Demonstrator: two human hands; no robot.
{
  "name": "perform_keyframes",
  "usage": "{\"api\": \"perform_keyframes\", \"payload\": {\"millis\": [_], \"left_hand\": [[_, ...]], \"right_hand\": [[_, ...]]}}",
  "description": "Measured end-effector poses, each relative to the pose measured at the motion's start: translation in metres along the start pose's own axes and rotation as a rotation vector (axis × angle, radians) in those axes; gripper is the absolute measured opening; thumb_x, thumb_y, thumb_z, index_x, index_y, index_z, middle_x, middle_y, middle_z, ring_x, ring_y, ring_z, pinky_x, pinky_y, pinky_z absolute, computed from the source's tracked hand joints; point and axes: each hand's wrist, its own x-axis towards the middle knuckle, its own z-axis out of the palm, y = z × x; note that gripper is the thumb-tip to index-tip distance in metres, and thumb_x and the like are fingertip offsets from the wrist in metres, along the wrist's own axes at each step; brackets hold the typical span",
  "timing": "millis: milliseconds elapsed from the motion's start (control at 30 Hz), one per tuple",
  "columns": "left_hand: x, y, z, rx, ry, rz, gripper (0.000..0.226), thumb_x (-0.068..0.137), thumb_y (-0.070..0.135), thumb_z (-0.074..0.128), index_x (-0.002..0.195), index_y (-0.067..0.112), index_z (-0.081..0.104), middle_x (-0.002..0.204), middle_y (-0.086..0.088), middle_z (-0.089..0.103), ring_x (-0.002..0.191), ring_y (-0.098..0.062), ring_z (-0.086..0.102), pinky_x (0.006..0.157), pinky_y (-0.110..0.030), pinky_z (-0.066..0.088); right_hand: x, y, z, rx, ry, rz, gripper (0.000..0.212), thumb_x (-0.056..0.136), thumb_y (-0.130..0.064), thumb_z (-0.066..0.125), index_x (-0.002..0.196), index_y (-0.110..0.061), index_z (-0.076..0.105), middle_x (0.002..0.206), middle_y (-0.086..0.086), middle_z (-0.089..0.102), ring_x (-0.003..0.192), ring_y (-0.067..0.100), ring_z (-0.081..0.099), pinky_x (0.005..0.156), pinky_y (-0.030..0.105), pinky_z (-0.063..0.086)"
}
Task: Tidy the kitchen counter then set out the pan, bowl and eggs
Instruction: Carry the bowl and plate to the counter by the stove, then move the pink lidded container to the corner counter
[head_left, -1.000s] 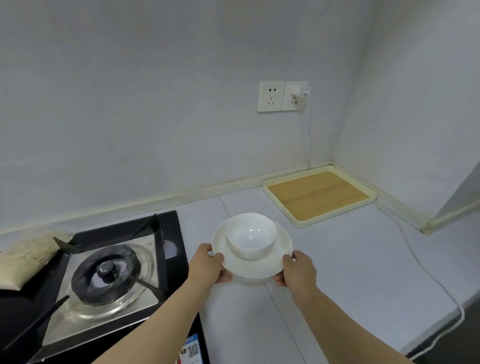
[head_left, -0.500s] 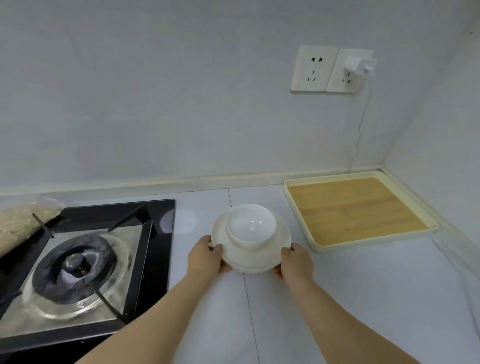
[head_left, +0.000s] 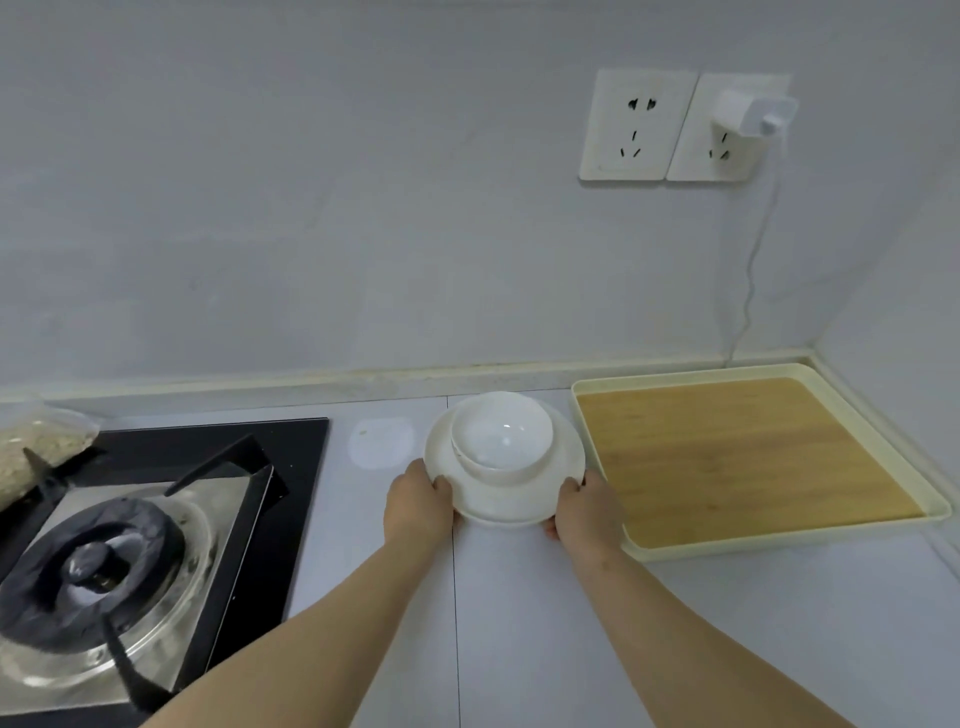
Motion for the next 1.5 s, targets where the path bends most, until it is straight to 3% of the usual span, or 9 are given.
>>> {"api": "perform_keyframes", "payload": {"millis": [100,400,533,700,833,1033,1133,1267,1500], "left_hand": [[0.009,0.01,0.004,-0.066,0.0,-0.014,0.012,0.091,0.01,0.039,0.096,0.007,0.049,0.093,-0.014,0.061,0.085,-0.034,0.061,0.079,-0.041,0.053],[0.011,0.018,0.013,-0.155,-0.013,-0.032,0.026,0.095,0.014,0.04,0.118,0.004,0.048,0.101,-0.008,0.056,0.08,-0.025,0.059,0.07,-0.029,0.05],[0.003,0.023,0.016,-0.271,-0.07,-0.067,0.021,0.094,0.009,0.036,0.114,0.01,0.044,0.109,-0.016,0.056,0.057,-0.017,0.057,0.035,-0.01,0.04],[0.003,0.022,0.014,-0.435,-0.19,-0.129,0.033,0.088,0.004,0.037,0.12,0.008,0.04,0.1,-0.024,0.061,0.065,-0.027,0.06,0.05,-0.027,0.055],[-0.004,0.016,0.003,-0.551,-0.277,-0.202,0.067,0.092,0.009,0.045,0.148,0.021,0.009,0.088,-0.008,0.058,0.073,-0.022,0.058,0.07,-0.032,0.056],[-0.034,-0.002,-0.022,-0.629,-0.169,-0.255,0.031,0.094,0.01,0.046,0.125,0.008,0.048,0.092,0.0,0.053,0.08,-0.022,0.061,0.071,-0.031,0.053],[-0.053,-0.015,-0.04,-0.67,-0.124,-0.23,0.022,0.095,0.007,0.044,0.115,0.008,0.054,0.09,-0.003,0.056,0.076,-0.019,0.06,0.069,-0.029,0.052],[-0.081,-0.04,-0.073,-0.735,0.016,-0.23,0.019,0.096,0.008,0.044,0.11,0.01,0.056,0.087,-0.003,0.058,0.075,-0.017,0.06,0.072,-0.029,0.051],[-0.141,-0.11,-0.172,-0.858,0.281,-0.254,0.017,0.097,0.008,0.043,0.106,0.013,0.056,0.084,-0.002,0.059,0.068,-0.014,0.06,0.065,-0.024,0.05]], "right_hand": [[0.01,-0.001,0.009,-0.017,0.031,0.001,0.028,0.094,-0.012,0.038,0.109,0.001,0.056,0.104,0.021,0.063,0.092,0.039,0.064,0.082,0.048,0.054],[0.022,0.001,0.01,0.013,0.093,0.015,0.03,0.094,-0.007,0.036,0.11,0.007,0.057,0.103,0.022,0.064,0.092,0.034,0.061,0.07,0.031,0.041],[0.017,0.0,0.011,0.053,0.153,0.031,0.032,0.094,-0.005,0.035,0.113,0.007,0.057,0.111,0.022,0.062,0.096,0.032,0.057,0.075,0.031,0.039],[0.01,-0.002,0.013,0.192,0.124,0.086,0.036,0.089,-0.003,0.036,0.119,-0.001,0.056,0.109,0.017,0.063,0.09,0.029,0.057,0.074,0.034,0.045],[0.003,-0.005,0.009,0.259,0.037,0.086,0.039,0.082,-0.005,0.04,0.12,-0.004,0.049,0.096,0.009,0.053,0.08,0.023,0.046,0.063,0.03,0.037],[-0.043,-0.01,0.001,0.297,0.095,-0.008,0.023,0.087,0.001,0.043,0.106,-0.012,0.046,0.097,0.006,0.052,0.084,0.023,0.049,0.069,0.029,0.039],[-0.07,-0.007,0.014,0.265,0.001,-0.013,0.025,0.09,-0.004,0.043,0.113,-0.009,0.052,0.101,0.003,0.055,0.094,0.026,0.056,0.078,0.033,0.043],[-0.109,-0.012,0.049,0.202,-0.206,-0.097,0.017,0.088,-0.004,0.044,0.085,-0.017,0.055,0.094,0.006,0.061,0.095,0.03,0.06,0.083,0.037,0.047],[-0.225,-0.031,0.117,0.088,-0.592,-0.246,0.027,0.089,-0.006,0.043,0.075,-0.028,0.051,0.081,-0.001,0.061,0.079,0.021,0.057,0.075,0.035,0.047]]}}
